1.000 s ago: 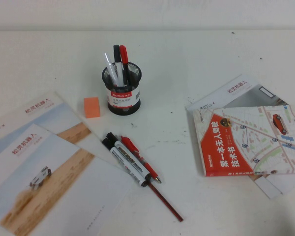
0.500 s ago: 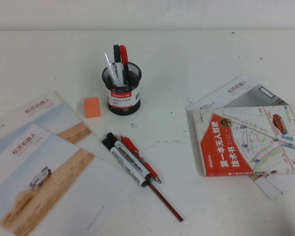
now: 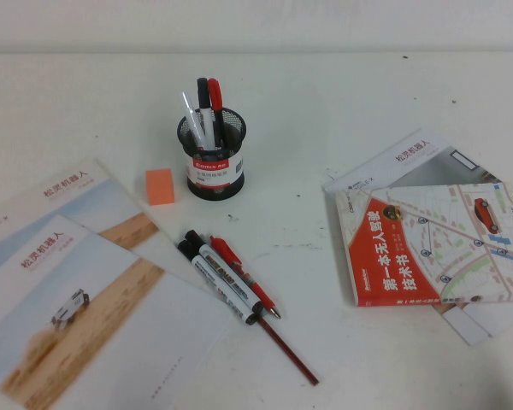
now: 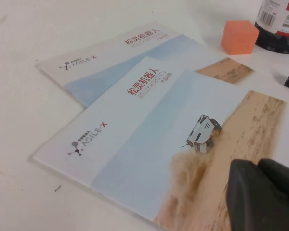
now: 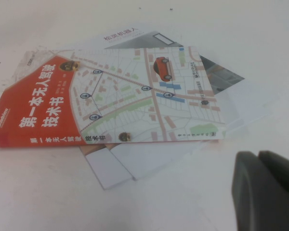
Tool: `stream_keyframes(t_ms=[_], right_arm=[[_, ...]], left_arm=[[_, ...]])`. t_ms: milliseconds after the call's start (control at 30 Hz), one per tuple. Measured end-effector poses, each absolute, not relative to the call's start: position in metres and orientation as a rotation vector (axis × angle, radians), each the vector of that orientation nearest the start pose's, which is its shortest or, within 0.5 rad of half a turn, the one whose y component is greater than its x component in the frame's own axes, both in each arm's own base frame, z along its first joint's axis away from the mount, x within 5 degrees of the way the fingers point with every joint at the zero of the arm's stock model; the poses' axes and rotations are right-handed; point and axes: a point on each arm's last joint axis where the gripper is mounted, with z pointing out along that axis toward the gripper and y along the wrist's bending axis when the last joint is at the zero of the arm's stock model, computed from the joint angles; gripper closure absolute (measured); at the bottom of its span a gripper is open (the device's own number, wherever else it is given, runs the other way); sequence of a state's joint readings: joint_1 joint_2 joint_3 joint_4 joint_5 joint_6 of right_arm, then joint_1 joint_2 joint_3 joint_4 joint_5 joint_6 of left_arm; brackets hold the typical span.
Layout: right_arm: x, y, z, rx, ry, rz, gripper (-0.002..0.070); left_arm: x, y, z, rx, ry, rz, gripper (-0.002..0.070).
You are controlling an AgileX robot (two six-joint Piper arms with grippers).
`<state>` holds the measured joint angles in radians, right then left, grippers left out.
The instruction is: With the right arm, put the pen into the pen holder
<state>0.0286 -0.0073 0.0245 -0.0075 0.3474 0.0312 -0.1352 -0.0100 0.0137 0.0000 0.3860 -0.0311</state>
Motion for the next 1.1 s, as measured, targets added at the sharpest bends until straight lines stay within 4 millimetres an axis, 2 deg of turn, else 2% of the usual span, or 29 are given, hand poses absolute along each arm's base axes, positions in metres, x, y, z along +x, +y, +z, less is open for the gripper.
stream_keyframes(t_ms=[1100], right_arm=[[0.0534, 0.0017, 0.174, 0.006, 1.848, 0.047, 0.0696]], left_arm=[[0.0516, -0.007, 0.1744, 0.098, 1.872, -0.115, 0.0676]])
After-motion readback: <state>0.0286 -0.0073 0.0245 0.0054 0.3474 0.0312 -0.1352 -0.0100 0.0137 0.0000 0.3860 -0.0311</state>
